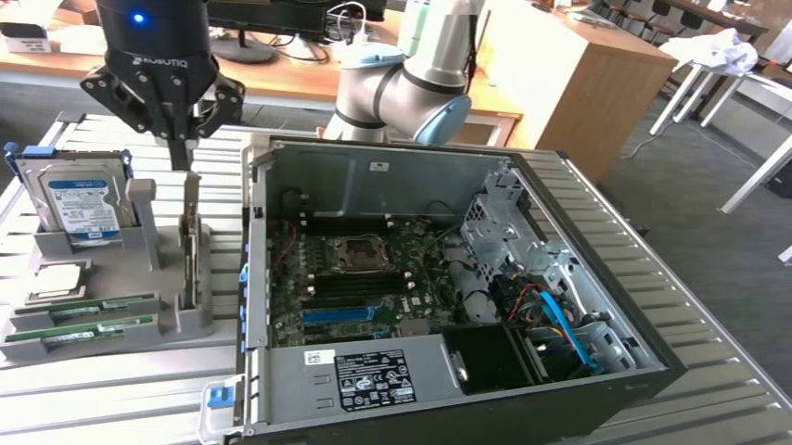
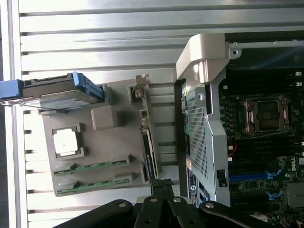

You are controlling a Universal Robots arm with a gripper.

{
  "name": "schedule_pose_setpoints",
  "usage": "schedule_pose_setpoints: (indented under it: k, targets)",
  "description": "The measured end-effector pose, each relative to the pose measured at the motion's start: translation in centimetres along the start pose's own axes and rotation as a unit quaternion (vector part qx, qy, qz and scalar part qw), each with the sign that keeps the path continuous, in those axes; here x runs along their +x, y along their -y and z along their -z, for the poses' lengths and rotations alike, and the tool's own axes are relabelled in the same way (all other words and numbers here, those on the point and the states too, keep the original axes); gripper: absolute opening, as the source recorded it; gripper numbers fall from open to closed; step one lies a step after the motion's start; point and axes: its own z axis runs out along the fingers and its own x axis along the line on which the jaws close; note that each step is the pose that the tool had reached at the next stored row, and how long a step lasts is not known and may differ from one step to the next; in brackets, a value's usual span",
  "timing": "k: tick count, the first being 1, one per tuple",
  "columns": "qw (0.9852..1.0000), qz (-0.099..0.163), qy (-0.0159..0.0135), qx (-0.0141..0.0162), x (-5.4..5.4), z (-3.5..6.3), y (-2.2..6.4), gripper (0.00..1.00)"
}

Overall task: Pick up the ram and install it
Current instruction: 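Reach for the ram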

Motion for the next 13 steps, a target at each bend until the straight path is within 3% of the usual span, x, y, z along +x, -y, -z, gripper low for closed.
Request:
schedule_pose_setpoints:
  k: [13]
  targets:
    - [1.0,0.0,0.0,0.0,2.1,0.06,0.16,0.1]
